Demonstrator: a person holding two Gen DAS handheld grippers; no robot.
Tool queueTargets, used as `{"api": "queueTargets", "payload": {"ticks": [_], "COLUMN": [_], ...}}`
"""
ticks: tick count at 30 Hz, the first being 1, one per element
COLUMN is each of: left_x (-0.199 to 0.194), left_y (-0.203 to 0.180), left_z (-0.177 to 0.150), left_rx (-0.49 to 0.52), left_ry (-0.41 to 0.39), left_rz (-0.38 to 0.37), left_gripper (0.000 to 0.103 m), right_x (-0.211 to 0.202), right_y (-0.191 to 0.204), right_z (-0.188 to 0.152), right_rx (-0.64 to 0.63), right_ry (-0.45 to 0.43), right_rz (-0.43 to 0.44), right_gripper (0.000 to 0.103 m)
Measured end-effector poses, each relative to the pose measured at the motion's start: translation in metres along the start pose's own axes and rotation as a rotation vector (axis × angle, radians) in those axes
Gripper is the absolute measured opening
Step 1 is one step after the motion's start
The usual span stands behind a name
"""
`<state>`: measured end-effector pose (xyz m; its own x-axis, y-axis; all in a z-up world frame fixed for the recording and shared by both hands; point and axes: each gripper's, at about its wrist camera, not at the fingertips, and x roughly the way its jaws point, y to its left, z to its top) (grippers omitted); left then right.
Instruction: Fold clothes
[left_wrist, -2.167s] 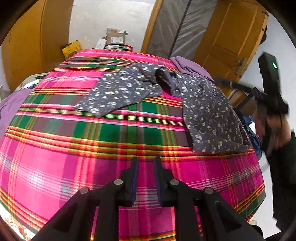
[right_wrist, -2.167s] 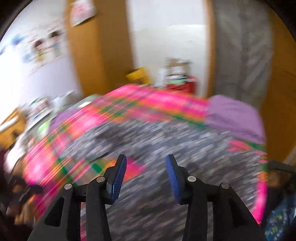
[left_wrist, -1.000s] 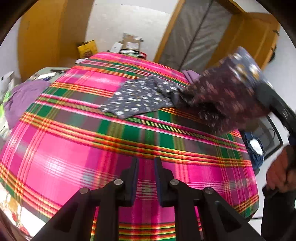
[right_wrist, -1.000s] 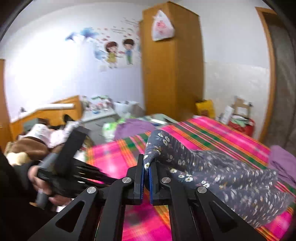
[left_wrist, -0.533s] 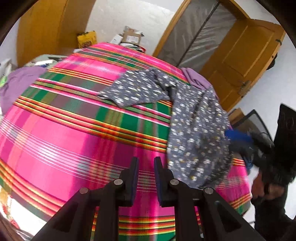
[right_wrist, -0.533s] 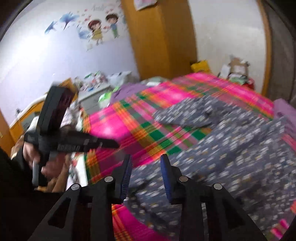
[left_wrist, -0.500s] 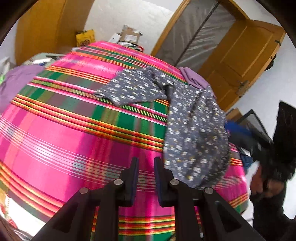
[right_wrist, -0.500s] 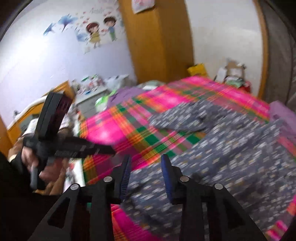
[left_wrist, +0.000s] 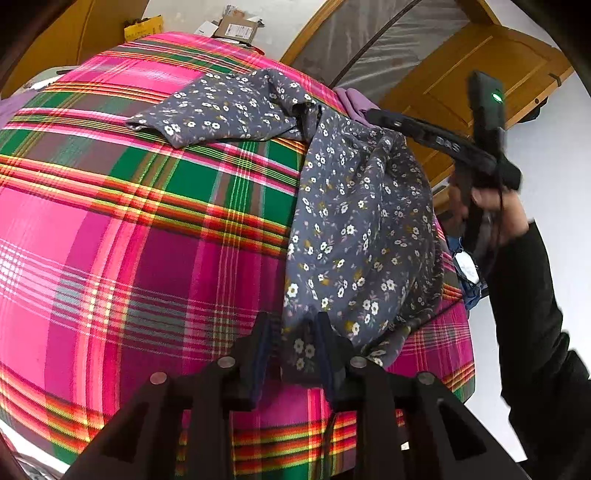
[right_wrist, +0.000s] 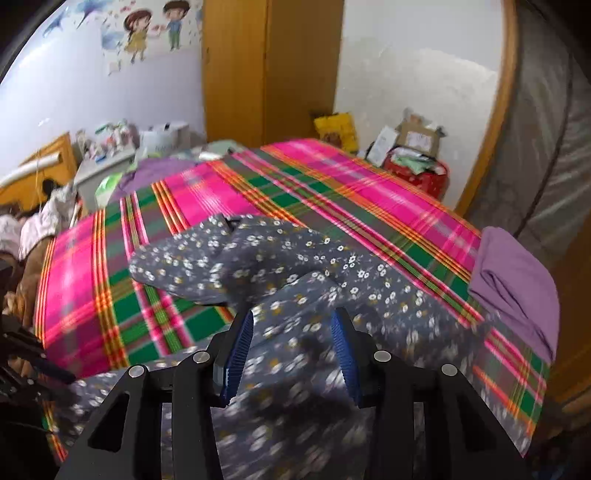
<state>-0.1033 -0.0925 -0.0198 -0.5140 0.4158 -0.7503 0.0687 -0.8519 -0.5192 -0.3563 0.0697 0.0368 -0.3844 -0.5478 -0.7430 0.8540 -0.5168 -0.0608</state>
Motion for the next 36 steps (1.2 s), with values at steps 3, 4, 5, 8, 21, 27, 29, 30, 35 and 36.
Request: {"api": "queueTargets", "payload": {"ticks": [3, 4, 5, 8, 21, 27, 29, 30, 35, 36], "left_x": [0.006, 0.008, 0.009, 0.014, 0.026, 0.025, 0.017, 0.012, -0.015, -0.021], "left_y": [-0.002, -0.002, -0.002, -0.003, -0.004, -0.002, -0.001, -0.002, -0.001, 0.000], "left_z": [0.002, 0.003, 0.004, 0.009, 0.022, 0.024, 0.025, 0.027, 0.034, 0.036], "left_rx": [0.014, 0.019, 0.023, 0.030, 0.026, 0.018, 0.035, 0.043, 0.067, 0.069], "left_ry": [0.007, 0.007, 0.008, 0.010, 0.009, 0.008, -0.020, -0.040, -0.130, -0.147], "left_rz": [-0.009, -0.011, -0.015, -0.028, -0.047, -0.036, -0.010, 0.005, 0.056, 0.066], "left_gripper": [0.029, 0.029, 0.029, 0.030, 0.019, 0.004, 0.004, 0.004, 0.003, 0.003], "right_x": [0.022, 0.030, 0.037, 0.059, 0.077, 0.035, 0.021, 0.015, -0.025, -0.033], "right_y": [-0.014, -0.019, -0.024, -0.038, -0.052, -0.042, -0.036, -0.032, -0.009, -0.003], "right_z": [0.009, 0.012, 0.015, 0.025, 0.006, -0.002, 0.003, 0.007, 0.035, 0.043], "right_rx": [-0.038, -0.050, -0.063, -0.101, -0.078, -0.072, -0.069, -0.072, -0.098, -0.103], "right_ry": [0.055, 0.074, 0.092, 0.148, 0.192, 0.057, 0.002, -0.021, -0.162, -0.193], "right_rz": [0.024, 0.032, 0.040, 0.065, 0.114, 0.042, 0.025, 0.013, -0.054, -0.064], "right_gripper": [0.046, 0.046, 0.046, 0.046, 0.010, 0.006, 0.006, 0.006, 0.006, 0.006]}}
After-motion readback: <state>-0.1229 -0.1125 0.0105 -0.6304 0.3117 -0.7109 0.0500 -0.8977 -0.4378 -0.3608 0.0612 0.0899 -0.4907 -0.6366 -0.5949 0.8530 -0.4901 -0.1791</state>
